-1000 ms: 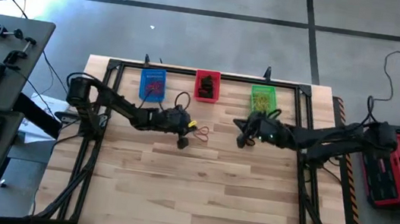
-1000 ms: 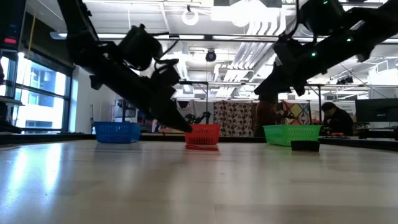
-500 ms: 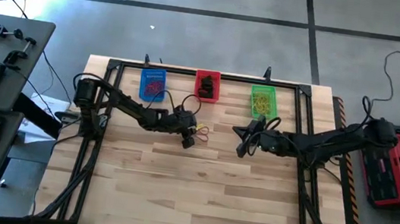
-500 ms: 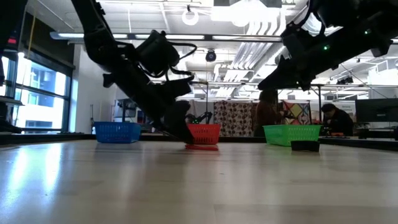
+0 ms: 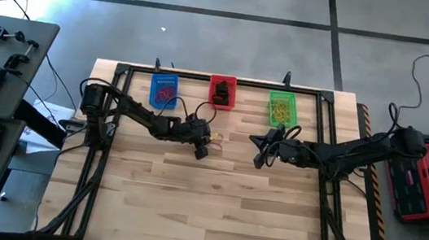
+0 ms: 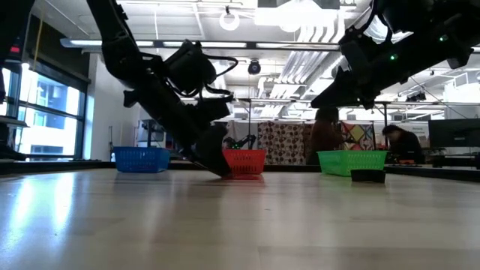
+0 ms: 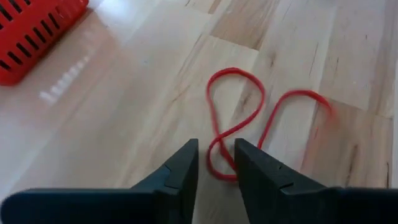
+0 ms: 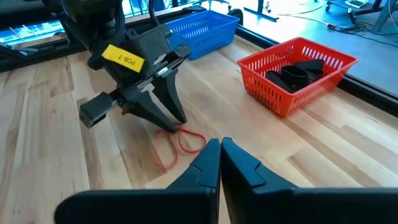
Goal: Sort rubber bands into baskets
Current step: Put the red rubber band into the blue bin
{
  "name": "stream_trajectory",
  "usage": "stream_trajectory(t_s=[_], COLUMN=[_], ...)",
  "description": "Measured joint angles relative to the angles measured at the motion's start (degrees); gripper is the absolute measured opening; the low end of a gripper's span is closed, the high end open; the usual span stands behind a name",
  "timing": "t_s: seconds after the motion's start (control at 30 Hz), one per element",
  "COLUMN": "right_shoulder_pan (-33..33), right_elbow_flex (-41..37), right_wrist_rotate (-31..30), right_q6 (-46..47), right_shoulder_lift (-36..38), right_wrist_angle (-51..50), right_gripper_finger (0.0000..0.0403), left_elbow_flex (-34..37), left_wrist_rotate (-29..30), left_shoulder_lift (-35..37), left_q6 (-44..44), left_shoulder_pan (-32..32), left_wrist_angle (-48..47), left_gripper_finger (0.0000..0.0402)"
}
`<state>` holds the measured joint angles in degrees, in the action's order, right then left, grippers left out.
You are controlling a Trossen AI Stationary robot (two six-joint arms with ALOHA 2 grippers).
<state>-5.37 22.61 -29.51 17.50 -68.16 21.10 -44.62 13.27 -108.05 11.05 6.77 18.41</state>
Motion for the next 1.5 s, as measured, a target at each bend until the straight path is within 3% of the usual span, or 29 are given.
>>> stream_trajectory(t_s=[0.33,0.7,0.93,1.07,1.33,1.5], right_shoulder_pan=[0.0,0.0,0.0,0.0,0.0,0.0], right_elbow_flex=[0.0,0.0,0.0,0.0,0.0,0.0], right_wrist_rotate=[0.0,0.1,0.1,0.1,0.1,0.1], right_q6=[0.0,0.0,0.0,-0.4,-1.1,-1.0], right_shoulder_lift=[0.0,0.0,0.0,0.0,0.0,0.0], right_wrist_angle=[-0.1,-0.7,-0.7,-0.7,-0.7,-0.7], right_gripper_finger=[0.0,0.0,0.0,0.0,0.0,0.0], left_elbow_flex=[0.1,1.4,6.0,8.7,11.5,13.5], left_wrist_rotate=[-0.2,4.6,7.6,11.4,24.4,28.6], left_shoulder_lift=[0.5,9.0,17.5,23.2,33.6,37.8], left_q6=[-4.3,-6.3,-3.8,-2.8,-1.6,-1.1], left_shoulder_pan=[-0.9,-2.5,-2.1,-1.9,-1.7,0.9], left_wrist_angle=[0.2,-2.7,-2.9,-3.0,-9.0,-11.3], left_gripper_finger=[0.0007,0.0,0.0,0.0,0.0,0.0])
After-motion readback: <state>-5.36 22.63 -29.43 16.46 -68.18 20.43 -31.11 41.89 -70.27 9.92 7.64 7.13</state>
